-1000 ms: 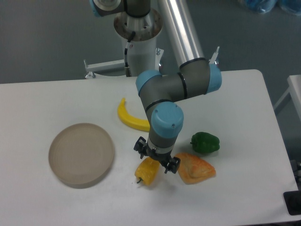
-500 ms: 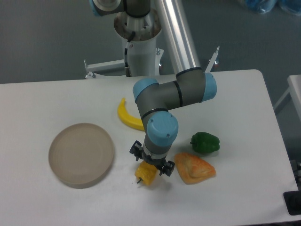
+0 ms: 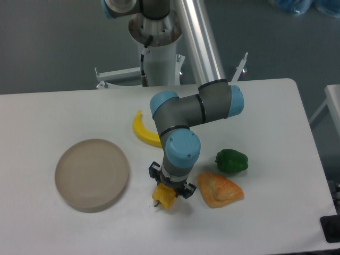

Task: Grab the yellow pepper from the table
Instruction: 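Lift the yellow pepper and carry it toward the green pepper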

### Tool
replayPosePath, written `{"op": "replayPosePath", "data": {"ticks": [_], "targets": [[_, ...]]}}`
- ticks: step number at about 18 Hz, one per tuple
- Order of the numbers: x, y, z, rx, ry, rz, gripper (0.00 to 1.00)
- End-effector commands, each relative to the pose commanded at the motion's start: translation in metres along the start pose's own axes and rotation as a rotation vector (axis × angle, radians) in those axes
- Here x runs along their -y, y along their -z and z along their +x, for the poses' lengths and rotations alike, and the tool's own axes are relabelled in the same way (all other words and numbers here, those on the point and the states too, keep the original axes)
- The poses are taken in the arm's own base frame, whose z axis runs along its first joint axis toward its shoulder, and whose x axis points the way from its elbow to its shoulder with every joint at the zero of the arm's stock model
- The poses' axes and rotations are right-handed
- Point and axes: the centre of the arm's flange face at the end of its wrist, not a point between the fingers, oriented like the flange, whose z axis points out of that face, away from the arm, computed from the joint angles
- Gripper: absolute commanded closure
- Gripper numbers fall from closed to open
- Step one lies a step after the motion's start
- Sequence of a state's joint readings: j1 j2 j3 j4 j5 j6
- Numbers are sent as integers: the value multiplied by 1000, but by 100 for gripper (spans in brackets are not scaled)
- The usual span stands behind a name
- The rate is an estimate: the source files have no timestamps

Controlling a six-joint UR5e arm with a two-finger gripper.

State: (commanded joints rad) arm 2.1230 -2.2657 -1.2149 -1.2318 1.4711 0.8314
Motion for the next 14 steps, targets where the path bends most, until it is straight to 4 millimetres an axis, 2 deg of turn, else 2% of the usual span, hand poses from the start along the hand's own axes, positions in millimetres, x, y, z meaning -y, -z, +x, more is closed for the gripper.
{"op": "replayPosePath", "data": {"ticks": [5,7,9,12,14], "targets": [[-17,34,-15,30,1,24,78],[-34,58,-28,48,-12,36,78],[-69,87,-49,28,-62,19,78],[-92,110,-61,7,-117,6,78],[-101,118,-67,1,-140,1,78]]}}
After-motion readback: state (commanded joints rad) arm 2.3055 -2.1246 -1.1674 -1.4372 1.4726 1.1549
